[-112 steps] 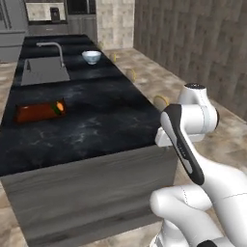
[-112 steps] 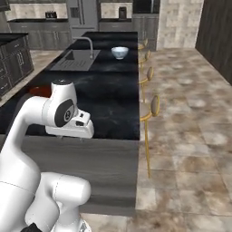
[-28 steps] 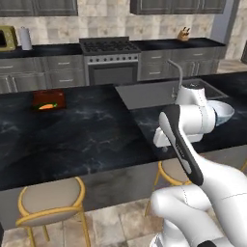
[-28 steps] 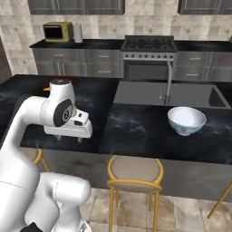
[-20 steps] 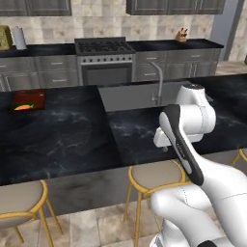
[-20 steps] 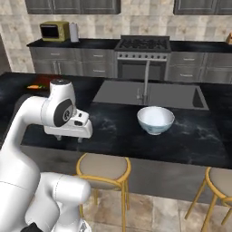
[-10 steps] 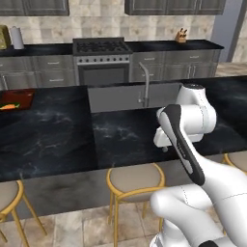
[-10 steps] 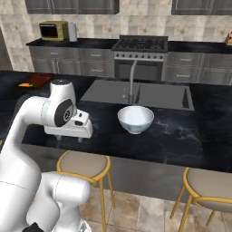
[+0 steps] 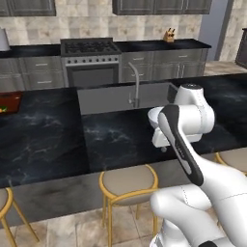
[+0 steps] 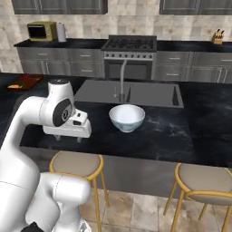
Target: Place the two vegetables and bowl onto the tray for setting up a vegetable dip station.
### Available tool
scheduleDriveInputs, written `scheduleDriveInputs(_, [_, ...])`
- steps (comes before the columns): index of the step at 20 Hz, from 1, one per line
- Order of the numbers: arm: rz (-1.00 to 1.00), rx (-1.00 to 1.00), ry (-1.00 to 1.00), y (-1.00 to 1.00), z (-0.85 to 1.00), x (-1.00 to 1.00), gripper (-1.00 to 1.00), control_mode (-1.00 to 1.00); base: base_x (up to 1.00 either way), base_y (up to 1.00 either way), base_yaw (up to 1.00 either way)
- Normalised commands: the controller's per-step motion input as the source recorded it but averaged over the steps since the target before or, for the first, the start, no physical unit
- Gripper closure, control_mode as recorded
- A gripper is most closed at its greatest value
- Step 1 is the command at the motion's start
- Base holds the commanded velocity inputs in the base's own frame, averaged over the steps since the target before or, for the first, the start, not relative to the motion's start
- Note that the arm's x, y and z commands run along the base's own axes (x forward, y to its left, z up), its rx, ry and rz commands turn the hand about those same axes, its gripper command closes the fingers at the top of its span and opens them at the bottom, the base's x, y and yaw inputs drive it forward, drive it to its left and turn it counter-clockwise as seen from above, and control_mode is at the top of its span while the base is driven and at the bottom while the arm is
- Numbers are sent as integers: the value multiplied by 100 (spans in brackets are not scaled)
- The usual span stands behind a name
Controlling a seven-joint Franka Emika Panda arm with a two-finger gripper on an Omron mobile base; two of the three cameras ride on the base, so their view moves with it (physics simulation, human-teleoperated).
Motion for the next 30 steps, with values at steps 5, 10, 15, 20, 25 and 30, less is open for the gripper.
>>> scheduleDriveInputs(5, [0,0,0,0,0,0,-100,100,33,-50,-2])
scheduleDriveInputs(10, [0,0,0,0,0,0,-100,100,39,-51,0])
scheduleDriveInputs(15, [0,0,0,0,0,0,-100,100,43,-22,0])
scheduleDriveInputs(20, [0,0,0,0,0,0,-100,100,50,-1,0])
scheduleDriveInputs(25, [0,0,0,0,0,0,-100,100,49,0,0])
scheduleDriveInputs(30, [0,0,0,0,0,0,-100,100,10,0,0])
